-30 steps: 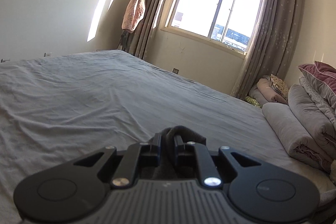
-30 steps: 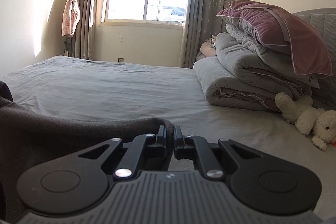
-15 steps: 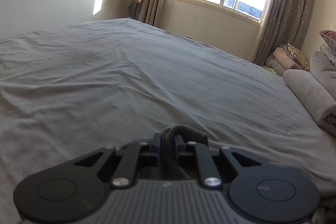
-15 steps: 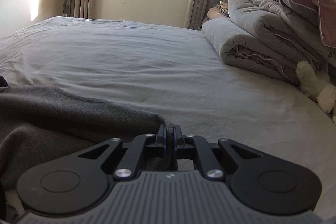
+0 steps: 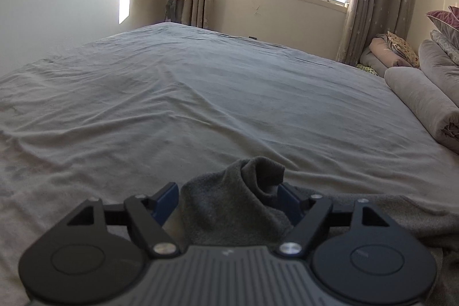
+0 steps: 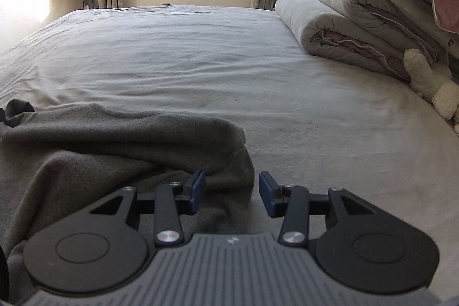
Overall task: Fold clothes
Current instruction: 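Lower the garment onto the bed and open both grippers, then close the left gripper on a garment edge while the right gripper grasps another edge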
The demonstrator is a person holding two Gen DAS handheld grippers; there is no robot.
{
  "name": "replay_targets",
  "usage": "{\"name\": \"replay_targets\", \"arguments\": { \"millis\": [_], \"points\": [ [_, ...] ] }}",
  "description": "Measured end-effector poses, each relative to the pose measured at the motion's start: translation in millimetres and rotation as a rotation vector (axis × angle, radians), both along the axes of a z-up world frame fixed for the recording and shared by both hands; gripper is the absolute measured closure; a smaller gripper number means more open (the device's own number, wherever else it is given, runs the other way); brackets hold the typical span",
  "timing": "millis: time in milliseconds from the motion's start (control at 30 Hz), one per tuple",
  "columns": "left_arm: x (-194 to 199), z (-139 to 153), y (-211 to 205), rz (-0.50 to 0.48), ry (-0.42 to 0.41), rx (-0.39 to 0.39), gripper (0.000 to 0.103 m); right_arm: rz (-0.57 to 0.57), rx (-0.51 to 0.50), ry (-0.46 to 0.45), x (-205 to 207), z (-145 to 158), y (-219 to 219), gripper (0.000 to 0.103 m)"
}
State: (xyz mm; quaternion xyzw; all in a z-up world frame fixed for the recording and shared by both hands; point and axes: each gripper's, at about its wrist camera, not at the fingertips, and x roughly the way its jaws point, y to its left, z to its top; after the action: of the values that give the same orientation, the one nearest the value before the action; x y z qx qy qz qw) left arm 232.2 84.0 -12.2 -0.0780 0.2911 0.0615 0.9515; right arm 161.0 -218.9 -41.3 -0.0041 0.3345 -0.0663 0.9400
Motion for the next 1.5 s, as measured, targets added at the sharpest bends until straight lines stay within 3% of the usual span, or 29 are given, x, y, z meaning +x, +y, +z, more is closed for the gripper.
{"name": "replay_targets", "arguments": {
  "millis": [400, 600, 800, 867, 967, 1100, 1233, 1333, 1500],
  "points": [
    [-83, 34, 0, -0.076, 0.107, -0.026, 0.013, -0.019, 0.166, 0.057, -74, 25, 3, 0.046],
    [-122, 32, 10, -0.132, 0.152, -0.095, 0.012, -0.024, 0.248, 0.066, -105, 25, 2, 0.044],
    [-160, 21, 11, -0.246, 0.193, -0.102, 0.013, -0.018, 0.315, 0.087, -130, 18, 3, 0.044],
    [-174, 15, 5, -0.332, 0.192, -0.083, 0.013, -0.016, 0.338, 0.094, -139, 15, 4, 0.044],
    [-188, 2, -11, -0.411, 0.188, 0.010, 0.013, 0.012, 0.349, 0.123, -142, 4, 10, 0.044],
    [-193, -19, -30, -0.432, 0.186, 0.129, 0.014, 0.097, 0.338, 0.128, -143, 2, 25, 0.044],
    [-186, -27, -45, -0.437, 0.169, 0.223, 0.020, 0.258, 0.238, 0.035, -143, 8, 52, 0.044],
    [-179, -26, -47, -0.445, 0.150, 0.213, 0.032, 0.344, 0.175, -0.012, -139, 6, 68, 0.044],
    [-168, -25, -39, -0.390, 0.148, 0.148, 0.048, 0.387, 0.094, 0.025, -124, -16, 85, 0.046]
  ]
}}
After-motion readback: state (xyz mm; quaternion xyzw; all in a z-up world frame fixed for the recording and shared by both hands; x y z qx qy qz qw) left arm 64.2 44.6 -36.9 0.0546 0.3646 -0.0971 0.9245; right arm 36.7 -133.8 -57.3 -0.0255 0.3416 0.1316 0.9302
